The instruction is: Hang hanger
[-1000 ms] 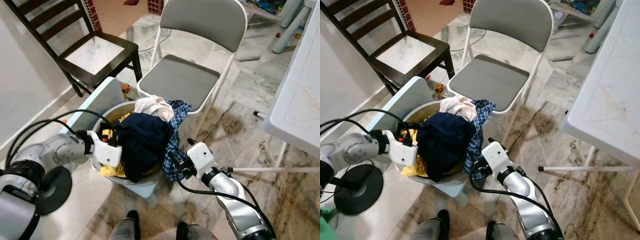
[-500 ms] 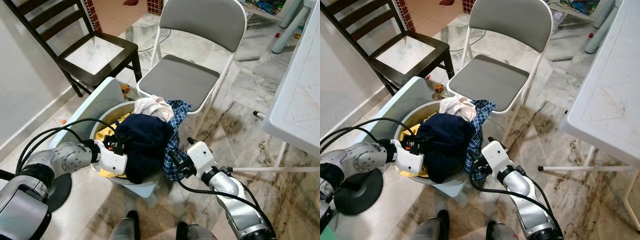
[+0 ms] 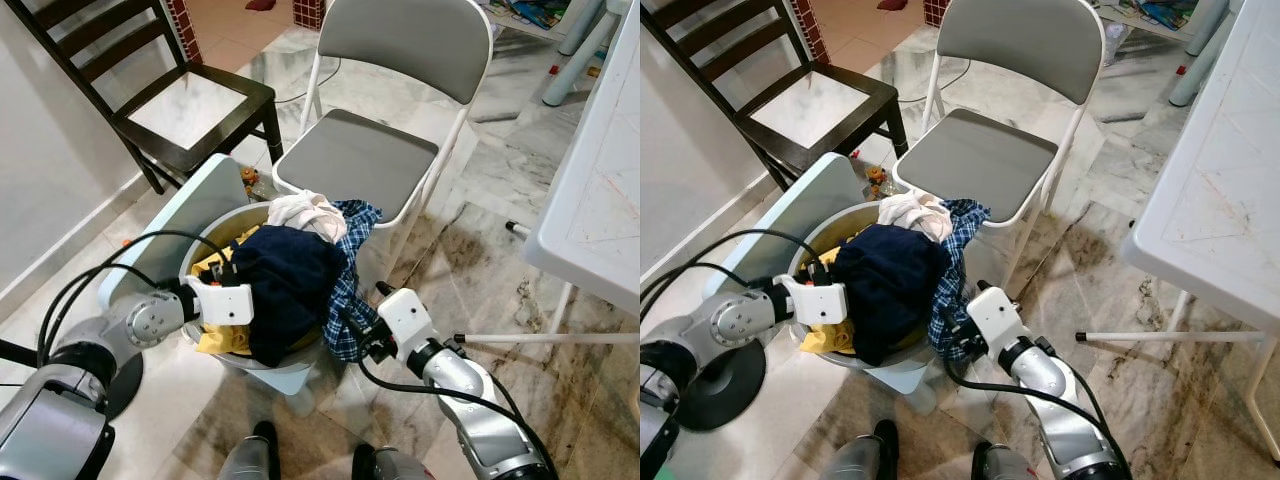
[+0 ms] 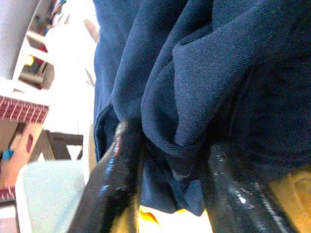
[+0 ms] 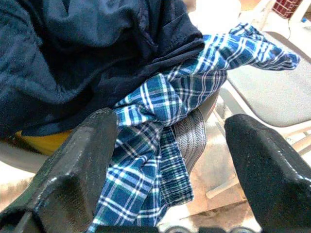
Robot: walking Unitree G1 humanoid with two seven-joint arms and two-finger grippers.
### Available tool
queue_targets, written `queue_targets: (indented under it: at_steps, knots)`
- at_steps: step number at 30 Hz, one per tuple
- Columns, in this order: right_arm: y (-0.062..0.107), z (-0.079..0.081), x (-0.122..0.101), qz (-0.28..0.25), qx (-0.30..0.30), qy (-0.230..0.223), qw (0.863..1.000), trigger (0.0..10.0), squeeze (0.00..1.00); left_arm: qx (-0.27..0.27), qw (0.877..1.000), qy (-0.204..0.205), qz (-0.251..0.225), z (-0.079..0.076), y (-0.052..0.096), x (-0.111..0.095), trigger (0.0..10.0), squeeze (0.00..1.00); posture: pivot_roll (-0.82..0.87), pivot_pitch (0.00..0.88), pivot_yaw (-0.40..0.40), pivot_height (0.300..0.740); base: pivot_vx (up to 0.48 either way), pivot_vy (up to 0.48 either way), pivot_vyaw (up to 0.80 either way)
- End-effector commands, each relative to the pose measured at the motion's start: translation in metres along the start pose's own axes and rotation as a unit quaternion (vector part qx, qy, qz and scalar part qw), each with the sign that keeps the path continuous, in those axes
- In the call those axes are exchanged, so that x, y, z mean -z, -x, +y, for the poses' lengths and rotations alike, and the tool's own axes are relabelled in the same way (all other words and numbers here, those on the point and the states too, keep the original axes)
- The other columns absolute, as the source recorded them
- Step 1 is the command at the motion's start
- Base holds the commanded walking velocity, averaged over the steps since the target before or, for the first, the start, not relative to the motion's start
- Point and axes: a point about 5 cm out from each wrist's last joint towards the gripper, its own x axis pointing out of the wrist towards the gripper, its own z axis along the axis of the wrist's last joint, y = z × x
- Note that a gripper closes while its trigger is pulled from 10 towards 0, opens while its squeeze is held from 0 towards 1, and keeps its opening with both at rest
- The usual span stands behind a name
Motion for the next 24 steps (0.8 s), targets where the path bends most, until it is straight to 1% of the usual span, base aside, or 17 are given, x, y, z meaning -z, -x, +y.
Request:
queue_targets:
  at_steps: [1,2,3,6,7,8,10,13,14,15,17,18,20,22,23,24]
  knots:
    - [0.000,0.001,-0.001,-0.004,-0.006,-0.003,1.000,10.0,0.00,-0.002,1.000,0.022,0.009,-0.007,0.002,0.003,0.0,0.00,0.09,0.247,0.011,0.740,0.000,0.000,0.00]
    - [0.000,0.000,-0.001,-0.003,-0.005,-0.002,1.000,10.0,0.00,-0.004,1.000,0.028,0.007,-0.009,0.001,0.003,0.0,0.00,0.09,0.243,0.013,0.740,0.000,0.000,0.00]
    - [-0.002,-0.003,-0.002,-0.005,-0.001,0.000,1.000,10.0,0.00,-0.016,0.999,0.048,0.007,-0.011,0.000,0.002,0.0,0.00,0.08,0.235,0.016,0.740,0.000,0.000,0.00]
    - [-0.005,-0.005,-0.007,-0.012,0.007,-0.002,1.000,10.0,0.00,-0.045,0.995,0.088,0.009,-0.009,-0.002,0.002,0.0,0.00,0.07,0.225,0.018,0.740,0.000,0.000,0.00]
    - [-0.005,-0.005,-0.007,-0.012,0.007,-0.002,1.000,10.0,0.00,-0.045,0.995,0.088,0.009,-0.009,-0.002,0.002,0.0,0.00,0.07,0.225,0.018,0.740,0.000,0.000,0.00]
    - [-0.005,-0.005,-0.008,-0.014,0.009,-0.003,1.000,10.0,0.00,-0.055,0.993,0.100,0.010,-0.009,-0.002,0.002,0.0,0.00,0.07,0.227,0.017,0.740,0.000,0.000,0.00]
    - [-0.004,-0.004,-0.005,-0.010,0.008,0.001,1.000,10.0,0.00,-0.088,0.986,0.144,0.015,-0.007,-0.005,0.003,0.0,0.00,0.07,0.230,0.024,0.740,0.000,0.000,0.00]
    - [-0.003,-0.004,-0.006,-0.010,0.009,0.002,1.000,10.0,0.00,-0.107,0.980,0.168,0.012,-0.006,-0.005,0.002,0.0,0.00,0.07,0.237,0.023,0.740,0.000,0.000,0.00]
    - [-0.003,-0.004,-0.006,-0.011,0.011,0.001,1.000,10.0,0.00,-0.117,0.976,0.184,0.012,-0.005,-0.005,0.003,0.0,0.00,0.06,0.238,0.018,0.740,0.000,0.000,0.00]
    - [-0.003,-0.005,-0.006,-0.011,0.014,-0.001,1.000,10.0,0.00,-0.132,0.969,0.207,0.013,-0.005,-0.005,0.004,0.0,0.00,0.07,0.237,0.007,0.740,0.000,0.000,0.00]
    - [-0.004,-0.005,-0.006,-0.009,0.016,-0.003,1.000,10.0,0.00,-0.143,0.963,0.226,0.017,-0.005,-0.005,0.005,0.0,0.00,0.09,0.229,-0.012,0.740,0.000,0.000,0.00]
    - [-0.004,-0.005,-0.006,-0.010,0.016,-0.003,1.000,10.0,0.00,-0.145,0.963,0.228,0.017,-0.005,-0.005,0.005,0.0,0.00,0.09,0.229,-0.012,0.740,0.000,0.000,0.00]
    - [-0.009,-0.003,-0.009,-0.016,0.002,-0.006,1.000,10.0,0.00,-0.176,0.948,0.266,0.017,0.000,-0.005,0.007,0.0,0.00,0.10,0.225,-0.037,0.740,0.000,0.000,0.00]
    - [-0.010,-0.001,-0.008,-0.010,-0.012,0.005,1.000,10.0,0.00,-0.190,0.938,0.291,0.018,-0.001,-0.006,0.007,0.0,0.00,0.11,0.210,-0.042,0.740,0.000,0.000,0.00]
    - [-0.011,0.000,-0.012,-0.015,-0.023,0.010,1.000,10.0,0.00,-0.209,0.923,0.323,0.007,0.003,-0.008,0.005,0.0,0.00,0.12,0.222,-0.059,0.740,0.000,0.000,0.00]
    - [-0.012,0.000,-0.014,-0.021,-0.028,0.006,0.999,10.0,0.00,-0.220,0.913,0.344,-0.002,0.004,-0.009,0.004,0.0,0.00,0.12,0.219,-0.065,0.740,0.000,0.000,0.00]
